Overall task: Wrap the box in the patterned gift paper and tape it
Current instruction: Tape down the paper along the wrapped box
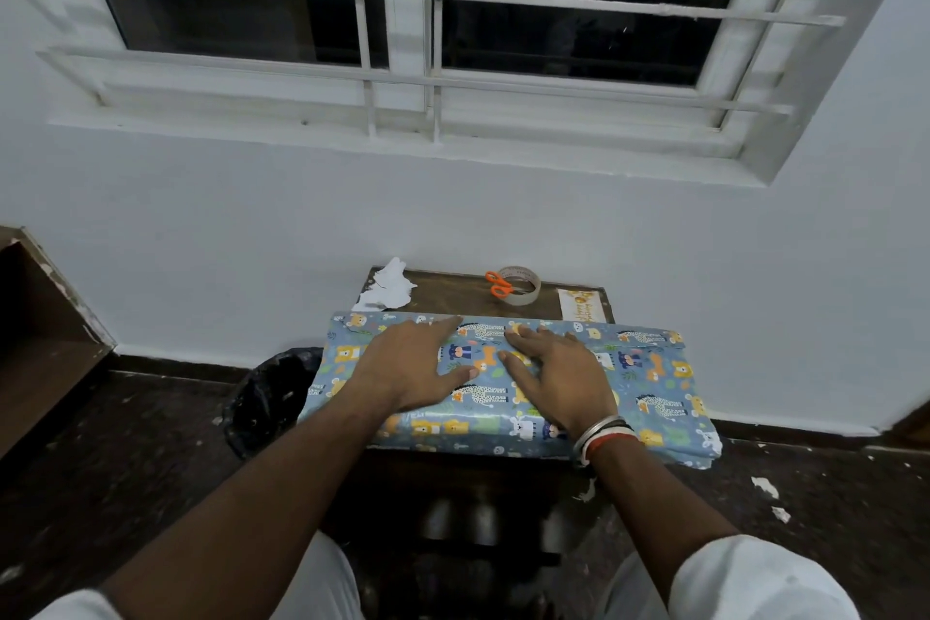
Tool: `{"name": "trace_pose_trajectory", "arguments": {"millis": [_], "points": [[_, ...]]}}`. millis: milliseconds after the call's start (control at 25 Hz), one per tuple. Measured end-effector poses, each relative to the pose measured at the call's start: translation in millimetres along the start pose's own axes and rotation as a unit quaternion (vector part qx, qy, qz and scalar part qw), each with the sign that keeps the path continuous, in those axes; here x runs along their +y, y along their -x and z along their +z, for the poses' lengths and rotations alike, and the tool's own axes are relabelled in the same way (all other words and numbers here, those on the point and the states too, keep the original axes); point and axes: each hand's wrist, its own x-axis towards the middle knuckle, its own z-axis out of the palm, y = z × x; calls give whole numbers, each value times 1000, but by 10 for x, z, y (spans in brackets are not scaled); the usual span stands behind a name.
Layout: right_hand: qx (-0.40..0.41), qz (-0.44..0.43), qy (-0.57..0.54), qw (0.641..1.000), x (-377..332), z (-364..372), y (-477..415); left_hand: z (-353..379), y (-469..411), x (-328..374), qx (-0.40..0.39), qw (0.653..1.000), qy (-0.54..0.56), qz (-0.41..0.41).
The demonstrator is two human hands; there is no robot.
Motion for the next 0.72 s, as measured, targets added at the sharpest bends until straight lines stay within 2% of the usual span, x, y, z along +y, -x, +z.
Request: {"name": "trace_pose_trajectory", "arguments": {"millis": [80,160,200,240,320,360,480,560,720], "points": [[-1,-3,5,1000,-5,4,11,-38,53,-49,19,999,35,4],[0,-1,7,1000,-5,0,7,-46,60,-209,134,989,51,-37],[-1,0,7,1000,-2,1,10,-55,62,-301,190,975,45,-108],[-1,1,8,1000,-1,6,14,-53,60,-422,210,954,60,-205],[-2,1,9,1000,-3,6,18,-65,62,-679,148,896,179,-379],[-2,2,8,1000,-5,0,17,-62,45,-801,113,867,253,-414],[-4,5,8,1000,-8,-5,15,-115,-60,-964,124,774,466,-410],[-5,6,8,1000,-10,-6,17,-143,-112,-965,139,731,537,-398],[-6,10,6,1000,-25,-24,25,-100,-117,-1032,163,726,537,-397]]}}
